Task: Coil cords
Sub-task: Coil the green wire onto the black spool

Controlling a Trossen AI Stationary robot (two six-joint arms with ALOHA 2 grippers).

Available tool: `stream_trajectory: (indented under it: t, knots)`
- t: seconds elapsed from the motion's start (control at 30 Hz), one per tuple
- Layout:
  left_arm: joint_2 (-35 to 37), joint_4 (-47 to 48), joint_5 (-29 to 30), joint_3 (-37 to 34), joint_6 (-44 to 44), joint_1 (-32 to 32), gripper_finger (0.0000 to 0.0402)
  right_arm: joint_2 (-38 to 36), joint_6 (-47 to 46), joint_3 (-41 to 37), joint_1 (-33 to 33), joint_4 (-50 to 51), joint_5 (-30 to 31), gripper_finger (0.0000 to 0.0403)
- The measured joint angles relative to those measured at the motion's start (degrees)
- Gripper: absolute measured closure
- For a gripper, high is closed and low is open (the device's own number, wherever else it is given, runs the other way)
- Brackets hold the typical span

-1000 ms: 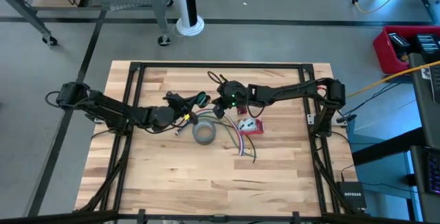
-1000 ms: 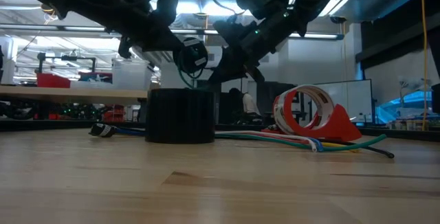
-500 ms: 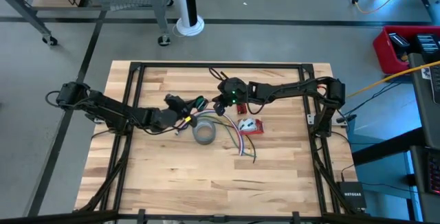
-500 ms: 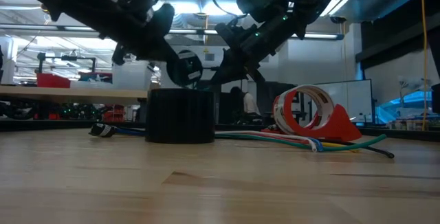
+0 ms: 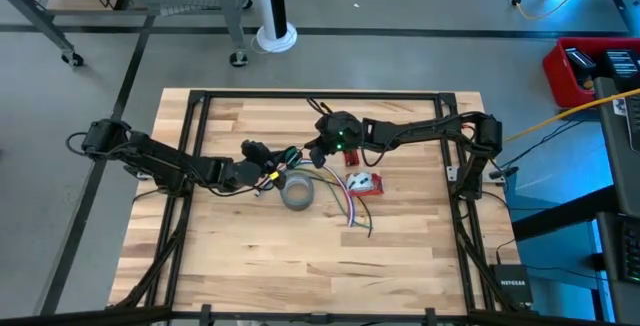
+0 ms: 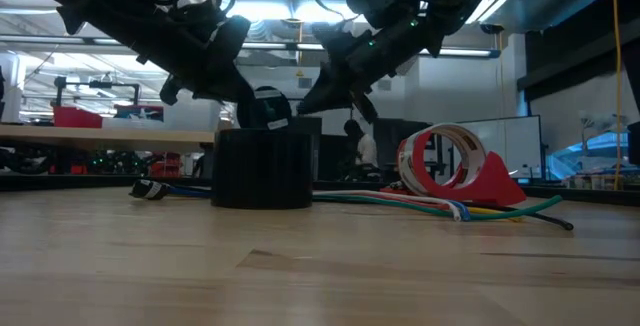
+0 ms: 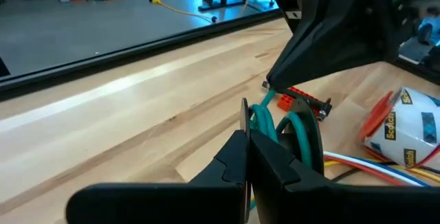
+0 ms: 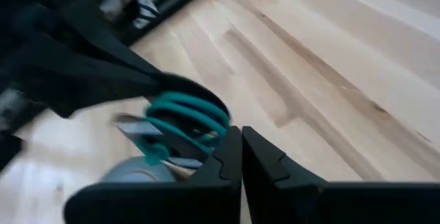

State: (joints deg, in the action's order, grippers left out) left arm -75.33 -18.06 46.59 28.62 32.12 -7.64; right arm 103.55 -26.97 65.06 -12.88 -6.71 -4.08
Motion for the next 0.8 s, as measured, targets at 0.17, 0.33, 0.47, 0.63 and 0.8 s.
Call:
stream_trajectory:
  t: [0.17, 0.33, 0.47, 0.63, 0.8]
  knots:
    - [0.0, 0.2, -1.1, 0.0, 0.1, 0.0, 0.0401, 0.0, -2.5, 0.0, 0.0, -3.7, -3.3, 0.0400]
    - [0.0, 3.9, -1.1, 0.0, 3.3, 0.2, 0.0401, 0.0, -4.5, 0.0, 0.1, -5.9, -6.3, 0.0400]
    - [0.0, 5.2, -1.1, 0.0, 5.1, 0.5, 0.0402, 0.0, -5.3, 0.0, 0.1, -7.5, -8.3, 0.0400]
    - [0.0, 5.1, -1.1, 0.0, 4.9, 0.5, 0.0401, 0.0, -7.3, 0.0, 0.1, -8.9, -8.6, 0.0400]
    - [0.0, 4.9, -1.1, 0.0, 4.8, 0.5, 0.0401, 0.0, -7.4, 0.0, 0.2, -9.0, -9.1, 0.0400]
